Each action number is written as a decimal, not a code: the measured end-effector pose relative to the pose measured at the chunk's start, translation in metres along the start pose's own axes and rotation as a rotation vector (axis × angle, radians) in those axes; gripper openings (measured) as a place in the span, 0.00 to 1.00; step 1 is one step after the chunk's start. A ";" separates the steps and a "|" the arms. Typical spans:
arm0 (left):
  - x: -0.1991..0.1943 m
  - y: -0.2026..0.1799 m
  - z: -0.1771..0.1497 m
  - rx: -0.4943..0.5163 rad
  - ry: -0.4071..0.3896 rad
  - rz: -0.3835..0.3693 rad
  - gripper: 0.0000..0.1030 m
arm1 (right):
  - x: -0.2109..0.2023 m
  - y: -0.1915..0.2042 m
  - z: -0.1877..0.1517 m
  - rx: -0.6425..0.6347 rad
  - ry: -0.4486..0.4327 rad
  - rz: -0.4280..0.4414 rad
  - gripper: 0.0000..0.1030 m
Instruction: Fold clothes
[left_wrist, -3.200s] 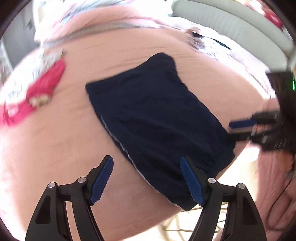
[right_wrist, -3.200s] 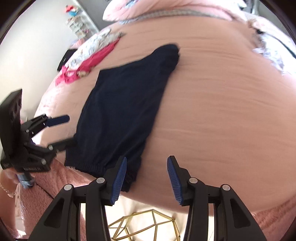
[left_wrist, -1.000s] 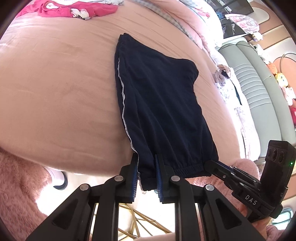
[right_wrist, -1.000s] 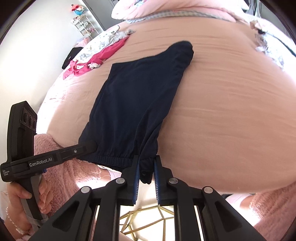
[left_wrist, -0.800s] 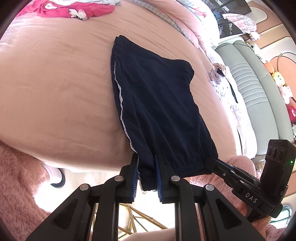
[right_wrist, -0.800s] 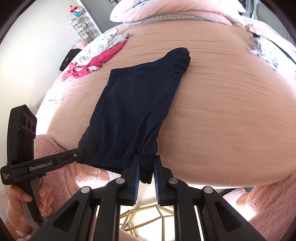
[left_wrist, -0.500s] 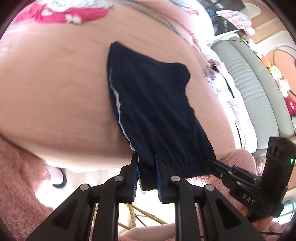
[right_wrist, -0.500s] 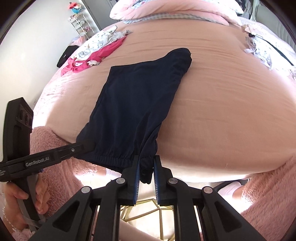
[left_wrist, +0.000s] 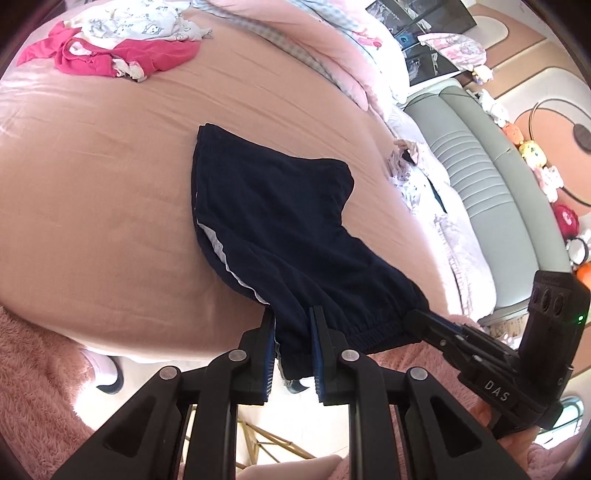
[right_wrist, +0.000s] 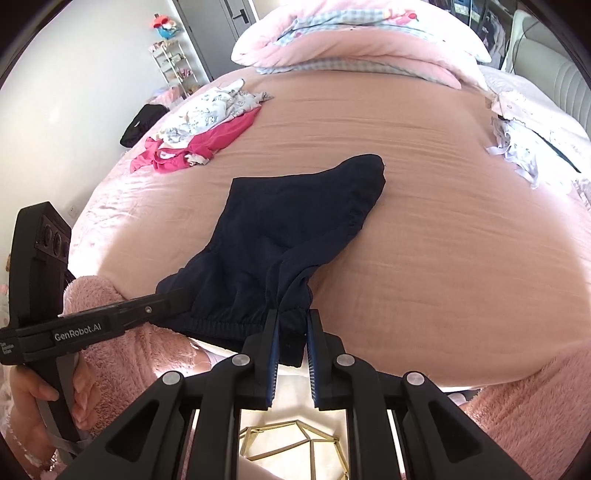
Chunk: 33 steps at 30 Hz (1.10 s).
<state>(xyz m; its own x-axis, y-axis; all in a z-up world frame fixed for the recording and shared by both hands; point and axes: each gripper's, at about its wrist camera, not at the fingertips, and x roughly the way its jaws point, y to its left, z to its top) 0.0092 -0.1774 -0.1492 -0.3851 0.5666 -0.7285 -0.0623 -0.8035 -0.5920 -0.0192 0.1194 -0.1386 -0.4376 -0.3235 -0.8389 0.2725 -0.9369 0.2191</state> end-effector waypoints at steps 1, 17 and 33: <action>0.001 0.001 0.002 -0.007 0.003 -0.006 0.14 | 0.001 -0.001 0.001 0.002 0.003 0.005 0.11; 0.036 0.031 0.076 -0.100 0.063 -0.039 0.14 | 0.053 -0.035 0.063 0.099 0.065 0.105 0.12; 0.066 0.057 0.148 -0.129 0.009 -0.063 0.62 | 0.111 -0.069 0.124 0.275 0.082 0.172 0.31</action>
